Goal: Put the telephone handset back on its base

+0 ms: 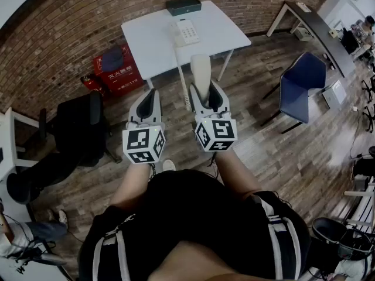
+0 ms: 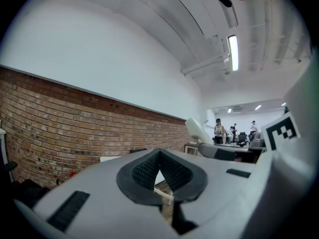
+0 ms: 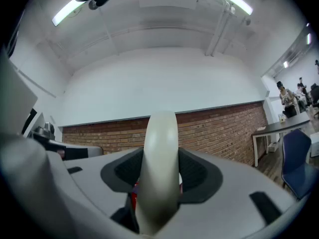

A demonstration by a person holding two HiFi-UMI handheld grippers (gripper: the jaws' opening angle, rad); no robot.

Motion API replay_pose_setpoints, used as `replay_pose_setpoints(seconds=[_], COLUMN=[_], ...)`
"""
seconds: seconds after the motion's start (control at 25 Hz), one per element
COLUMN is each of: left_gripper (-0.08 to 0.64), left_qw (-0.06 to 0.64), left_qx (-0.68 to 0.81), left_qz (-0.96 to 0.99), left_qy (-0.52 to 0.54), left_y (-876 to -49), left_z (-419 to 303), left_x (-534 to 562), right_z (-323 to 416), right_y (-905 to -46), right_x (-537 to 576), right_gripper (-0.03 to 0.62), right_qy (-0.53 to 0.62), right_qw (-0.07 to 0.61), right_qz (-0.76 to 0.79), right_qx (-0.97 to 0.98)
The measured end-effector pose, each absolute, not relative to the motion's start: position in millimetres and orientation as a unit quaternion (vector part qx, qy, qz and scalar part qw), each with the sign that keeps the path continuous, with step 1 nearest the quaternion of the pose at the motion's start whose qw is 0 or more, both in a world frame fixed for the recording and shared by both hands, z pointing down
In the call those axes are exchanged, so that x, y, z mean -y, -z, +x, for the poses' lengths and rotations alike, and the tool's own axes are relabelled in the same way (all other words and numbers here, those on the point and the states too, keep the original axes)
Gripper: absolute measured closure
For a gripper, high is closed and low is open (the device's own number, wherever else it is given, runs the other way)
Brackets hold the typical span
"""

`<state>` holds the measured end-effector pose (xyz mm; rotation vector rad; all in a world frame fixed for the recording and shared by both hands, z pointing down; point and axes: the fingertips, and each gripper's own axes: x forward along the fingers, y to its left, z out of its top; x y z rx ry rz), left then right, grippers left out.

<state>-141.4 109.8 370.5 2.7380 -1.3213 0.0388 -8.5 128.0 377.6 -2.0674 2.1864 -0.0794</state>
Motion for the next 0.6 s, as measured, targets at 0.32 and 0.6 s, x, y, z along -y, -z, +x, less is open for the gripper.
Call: replay_pose_setpoints(seconds=[0.32, 0.6], left_gripper=[0.563, 0.563], left_qw=[0.063, 0.07], left_qx=[0.435, 0.428], left_qz=[0.898, 0.901], left_qy=[-0.012, -0.018], left_y=[-372, -380], left_z=[-152, -156], left_x=[-102, -91], right_z=[-21, -23], right_y=[-379, -380], right_x=[-123, -112], right_gripper=[0.39, 0.39], right_qy=[0.031, 0.044], right_qw=[0.064, 0.09], right_qz=[-0.681, -0.683], right_qx=[-0.728, -0.723])
